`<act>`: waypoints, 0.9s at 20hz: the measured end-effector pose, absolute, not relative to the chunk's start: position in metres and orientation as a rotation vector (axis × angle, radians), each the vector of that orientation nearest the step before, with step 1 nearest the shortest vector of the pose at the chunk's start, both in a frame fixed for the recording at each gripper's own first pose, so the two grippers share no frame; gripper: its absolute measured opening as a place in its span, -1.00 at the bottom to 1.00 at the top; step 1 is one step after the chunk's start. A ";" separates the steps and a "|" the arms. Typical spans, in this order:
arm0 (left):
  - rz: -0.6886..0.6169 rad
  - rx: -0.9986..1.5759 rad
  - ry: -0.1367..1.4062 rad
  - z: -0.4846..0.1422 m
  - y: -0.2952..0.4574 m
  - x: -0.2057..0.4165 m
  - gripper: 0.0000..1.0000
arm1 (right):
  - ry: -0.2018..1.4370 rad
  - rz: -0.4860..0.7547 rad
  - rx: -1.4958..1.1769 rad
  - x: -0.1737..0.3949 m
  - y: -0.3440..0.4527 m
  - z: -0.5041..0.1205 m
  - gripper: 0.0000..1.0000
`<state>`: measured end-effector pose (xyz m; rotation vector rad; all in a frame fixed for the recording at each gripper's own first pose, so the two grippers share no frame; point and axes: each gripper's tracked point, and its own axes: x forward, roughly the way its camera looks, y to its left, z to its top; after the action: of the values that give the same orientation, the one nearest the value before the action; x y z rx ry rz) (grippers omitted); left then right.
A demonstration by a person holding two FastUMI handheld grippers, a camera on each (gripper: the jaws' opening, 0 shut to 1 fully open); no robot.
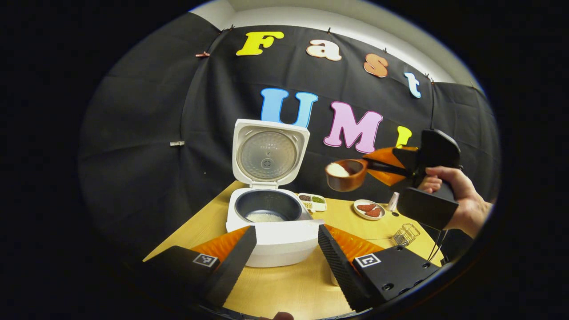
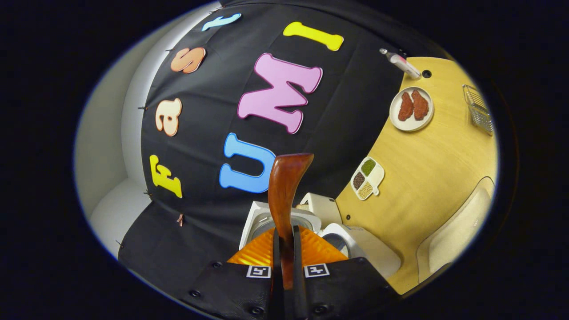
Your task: Close the left gripper, press the button to open the rice cooker; take a wooden spoon from the chopstick holder with the right hand, scoop a spoonful of rice and pour it into the rice cooker, then put the wooden spoon back into the chopstick holder.
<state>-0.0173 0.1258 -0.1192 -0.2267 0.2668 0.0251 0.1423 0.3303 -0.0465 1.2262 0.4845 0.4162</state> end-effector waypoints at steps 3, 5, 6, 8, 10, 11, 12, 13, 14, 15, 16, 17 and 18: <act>0.038 -0.232 0.270 -0.123 0.136 -0.017 0.91 | 0.489 0.439 1.112 0.152 0.373 -0.050 -0.75; 0.047 -0.237 0.271 -0.126 0.143 -0.017 0.91 | 0.490 0.456 1.036 0.159 0.402 -0.054 -0.75; 0.053 -0.240 0.272 -0.128 0.147 -0.017 0.91 | 0.489 0.461 0.996 0.162 0.412 -0.058 -0.75; 0.063 -0.247 0.273 -0.128 0.154 -0.017 0.91 | 0.487 0.466 0.909 0.168 0.433 -0.068 -0.75; 0.076 -0.258 0.276 -0.132 0.159 -0.018 0.91 | 0.481 0.476 0.807 0.173 0.448 -0.076 -0.75; 0.082 -0.265 0.279 -0.134 0.162 -0.019 0.91 | 0.484 0.480 0.762 0.173 0.454 -0.086 -0.75; 0.090 -0.274 0.282 -0.136 0.165 -0.020 0.91 | 0.482 0.487 0.725 0.173 0.459 -0.090 -0.75; 0.097 -0.287 0.283 -0.137 0.167 -0.022 0.91 | 0.472 0.495 0.688 0.175 0.464 -0.092 -0.75; 0.101 -0.297 0.284 -0.138 0.168 -0.024 0.91 | 0.465 0.497 0.650 0.178 0.469 -0.096 -0.76; 0.107 -0.298 0.288 -0.141 0.169 -0.025 0.91 | 0.458 0.502 0.612 0.180 0.473 -0.100 -0.76; 0.115 -0.290 0.291 -0.143 0.171 -0.026 0.91 | 0.447 0.507 0.576 0.181 0.476 -0.102 -0.76; 0.122 -0.283 0.294 -0.145 0.173 -0.027 0.92 | 0.438 0.511 0.535 0.184 0.478 -0.104 -0.76; 0.126 -0.278 0.295 -0.145 0.174 -0.028 0.91 | 0.429 0.514 0.493 0.185 0.480 -0.106 -0.75</act>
<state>-0.0280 0.1743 -0.1452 -0.2780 0.2945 0.1256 0.1851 0.4798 -0.1062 0.4929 0.4291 0.5136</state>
